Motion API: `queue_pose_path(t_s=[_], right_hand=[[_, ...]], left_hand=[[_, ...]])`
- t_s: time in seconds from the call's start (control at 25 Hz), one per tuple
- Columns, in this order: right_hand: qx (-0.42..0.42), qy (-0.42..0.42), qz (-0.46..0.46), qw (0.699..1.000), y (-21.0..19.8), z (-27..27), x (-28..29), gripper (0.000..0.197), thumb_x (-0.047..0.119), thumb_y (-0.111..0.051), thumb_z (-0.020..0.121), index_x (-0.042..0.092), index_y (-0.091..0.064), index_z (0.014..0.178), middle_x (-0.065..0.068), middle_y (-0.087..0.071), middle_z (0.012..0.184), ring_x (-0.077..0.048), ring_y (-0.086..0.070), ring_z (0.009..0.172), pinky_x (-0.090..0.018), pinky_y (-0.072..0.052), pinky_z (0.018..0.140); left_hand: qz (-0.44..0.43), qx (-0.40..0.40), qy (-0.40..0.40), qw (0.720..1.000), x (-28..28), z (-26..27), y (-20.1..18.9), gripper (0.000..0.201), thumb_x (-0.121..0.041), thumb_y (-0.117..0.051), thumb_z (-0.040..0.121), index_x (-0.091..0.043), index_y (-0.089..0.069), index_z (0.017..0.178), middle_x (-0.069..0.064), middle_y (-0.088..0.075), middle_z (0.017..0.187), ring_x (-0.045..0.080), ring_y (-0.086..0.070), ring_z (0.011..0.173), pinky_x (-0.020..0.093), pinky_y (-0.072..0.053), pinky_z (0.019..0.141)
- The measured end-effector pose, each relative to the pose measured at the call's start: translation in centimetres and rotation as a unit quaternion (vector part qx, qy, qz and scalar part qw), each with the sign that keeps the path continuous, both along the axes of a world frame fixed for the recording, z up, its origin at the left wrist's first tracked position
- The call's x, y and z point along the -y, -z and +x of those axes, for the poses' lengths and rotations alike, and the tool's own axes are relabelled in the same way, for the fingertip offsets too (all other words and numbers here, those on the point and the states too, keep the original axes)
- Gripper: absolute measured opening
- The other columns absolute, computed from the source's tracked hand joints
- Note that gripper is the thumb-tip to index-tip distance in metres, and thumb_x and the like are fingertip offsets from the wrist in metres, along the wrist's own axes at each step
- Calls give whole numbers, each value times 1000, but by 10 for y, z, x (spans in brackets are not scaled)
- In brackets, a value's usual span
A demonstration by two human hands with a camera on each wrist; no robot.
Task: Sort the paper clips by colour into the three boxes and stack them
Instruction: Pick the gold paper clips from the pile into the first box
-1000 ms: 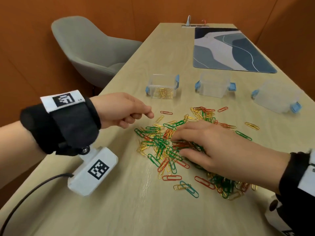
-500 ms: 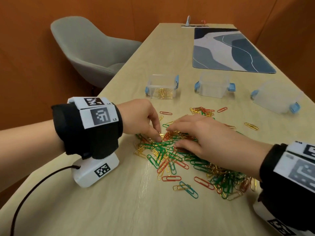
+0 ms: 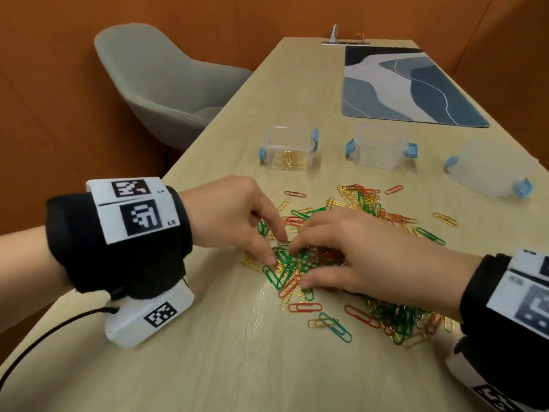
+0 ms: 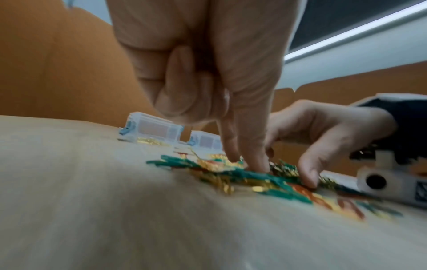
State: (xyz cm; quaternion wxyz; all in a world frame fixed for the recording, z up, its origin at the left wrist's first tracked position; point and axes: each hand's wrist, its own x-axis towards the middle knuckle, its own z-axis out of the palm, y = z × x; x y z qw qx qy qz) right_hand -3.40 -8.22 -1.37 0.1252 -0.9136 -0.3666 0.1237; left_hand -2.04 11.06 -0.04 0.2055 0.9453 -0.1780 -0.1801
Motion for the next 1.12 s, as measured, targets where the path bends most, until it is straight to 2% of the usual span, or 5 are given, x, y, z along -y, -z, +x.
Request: queue_pose_path(t_s=[0.24, 0.4, 0.6, 0.88, 1.12], right_hand=[[12, 54, 2, 998, 1, 0, 3, 8, 31, -59, 88, 27, -65, 92, 13, -59, 90, -6, -54, 85, -27, -49, 80], [39, 91, 25, 995, 1, 0, 7, 11, 25, -53, 89, 25, -63, 83, 11, -59, 83, -9, -56, 79, -30, -51, 74], [9, 63, 12, 998, -4, -4, 2, 27, 51, -61, 79, 36, -65, 101, 17, -58, 98, -5, -50, 99, -30, -45, 89], [32, 51, -56, 997, -4, -6, -1, 61, 66, -60, 70, 39, -53, 125, 15, -53, 118, -10, -47, 115, -32, -42, 96], [33, 7, -32, 999, -7, -6, -2, 40, 51, -58, 83, 44, -54, 122, 20, -52, 116, -6, -41, 113, -24, -36, 92]], left_hand=[[58, 40, 16, 997, 15, 1, 4, 19, -37, -74, 72, -25, -75, 87, -17, -56, 58, -11, -49, 58, 5, -37, 53], [4, 48, -50, 998, 2, 5, -3, 18, -36, -69, 78, -26, -75, 91, -22, -65, 74, 0, -59, 73, 13, -46, 72], [-20, 58, -46, 997, -1, -1, -5, 19, -37, -73, 72, -27, -73, 88, -16, -44, 35, 1, -43, 44, 11, -32, 47], [84, 42, 5, 996, 15, -13, 4, 30, -44, -74, 71, -31, -72, 98, -9, -65, 85, 6, -53, 72, 11, -38, 61], [82, 9, 14, 996, 13, -14, 5, 14, -37, -69, 79, -26, -70, 87, -17, -55, 61, -5, -51, 61, 6, -38, 55]])
